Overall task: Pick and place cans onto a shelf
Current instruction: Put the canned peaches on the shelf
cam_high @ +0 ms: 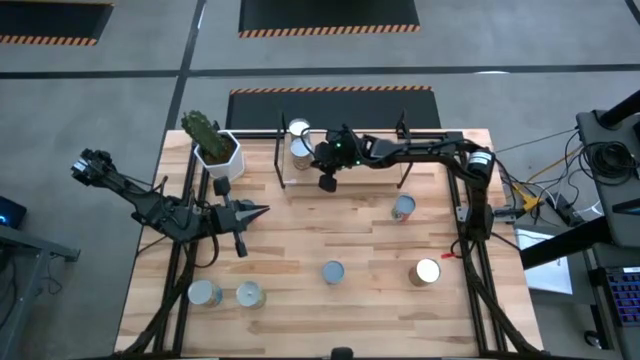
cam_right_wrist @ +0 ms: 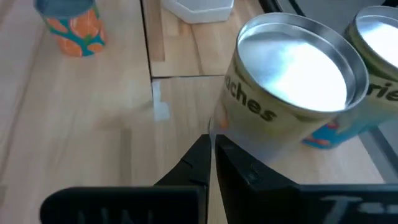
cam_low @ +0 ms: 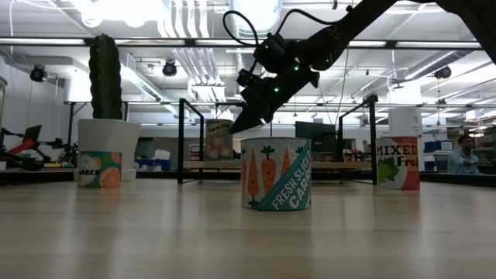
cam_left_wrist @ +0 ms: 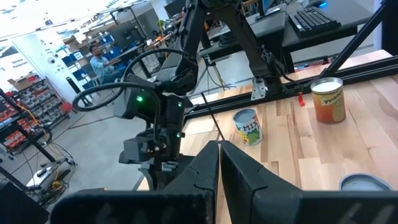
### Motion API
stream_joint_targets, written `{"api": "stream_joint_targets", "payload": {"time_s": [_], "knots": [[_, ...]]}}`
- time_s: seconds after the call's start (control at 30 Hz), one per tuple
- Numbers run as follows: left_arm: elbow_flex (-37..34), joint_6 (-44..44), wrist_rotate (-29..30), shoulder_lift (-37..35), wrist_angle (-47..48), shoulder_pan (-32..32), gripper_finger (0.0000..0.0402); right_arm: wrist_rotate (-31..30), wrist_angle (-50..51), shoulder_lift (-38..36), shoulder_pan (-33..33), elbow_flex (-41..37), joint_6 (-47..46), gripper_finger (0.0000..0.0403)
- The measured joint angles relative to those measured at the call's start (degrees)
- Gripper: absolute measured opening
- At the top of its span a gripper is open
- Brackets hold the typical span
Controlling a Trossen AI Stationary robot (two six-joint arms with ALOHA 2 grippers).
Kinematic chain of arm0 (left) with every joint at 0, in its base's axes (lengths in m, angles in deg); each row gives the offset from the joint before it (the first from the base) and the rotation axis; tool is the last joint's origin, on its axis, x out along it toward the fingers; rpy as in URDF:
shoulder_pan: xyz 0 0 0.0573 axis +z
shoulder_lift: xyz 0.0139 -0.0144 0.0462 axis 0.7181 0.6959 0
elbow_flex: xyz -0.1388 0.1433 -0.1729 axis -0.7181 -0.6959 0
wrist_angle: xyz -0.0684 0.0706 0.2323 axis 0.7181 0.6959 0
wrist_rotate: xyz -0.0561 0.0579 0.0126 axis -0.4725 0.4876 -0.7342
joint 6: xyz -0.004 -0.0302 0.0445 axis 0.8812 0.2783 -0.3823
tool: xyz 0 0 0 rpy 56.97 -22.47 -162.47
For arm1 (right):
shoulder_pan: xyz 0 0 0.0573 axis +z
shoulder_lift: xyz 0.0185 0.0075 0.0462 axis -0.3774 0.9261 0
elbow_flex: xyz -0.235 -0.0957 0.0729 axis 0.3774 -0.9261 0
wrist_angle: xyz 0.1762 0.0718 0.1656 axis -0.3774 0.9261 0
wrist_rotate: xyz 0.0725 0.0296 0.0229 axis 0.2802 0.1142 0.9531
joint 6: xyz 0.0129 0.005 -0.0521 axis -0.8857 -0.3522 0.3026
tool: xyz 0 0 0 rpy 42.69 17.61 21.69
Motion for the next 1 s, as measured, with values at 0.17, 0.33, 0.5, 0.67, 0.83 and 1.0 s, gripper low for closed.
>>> {"api": "stream_joint_targets", "payload": {"time_s": [0.17,0.33,0.5,0.67,0.83,1.0], "knots": [[0.0,0.0,0.0,0.0,0.0,0.0,0.0000,-3.2,0.8,0.2,-1.1,0.0,0.8,0.0013],[0.0,0.0,0.0,0.1,0.0,0.0,0.0000,-3.6,-2.8,1.4,-1.6,0.0,0.7,0.0013],[0.0,0.0,0.0,0.1,-0.3,0.0,0.0000,-3.5,-6.3,1.7,-1.5,0.0,0.6,0.0013],[0.0,0.0,0.0,0.1,-0.3,0.0,0.0000,-3.5,-7.3,1.6,-1.6,0.1,-0.2,0.0013],[0.0,0.0,0.0,0.1,-0.3,0.0,0.0000,-3.5,-7.8,1.5,-1.6,0.1,-0.5,0.0013],[0.0,0.0,0.0,0.1,-0.3,0.0,0.0000,-3.5,-7.6,1.2,-1.6,0.1,-0.3,0.0013]]}}
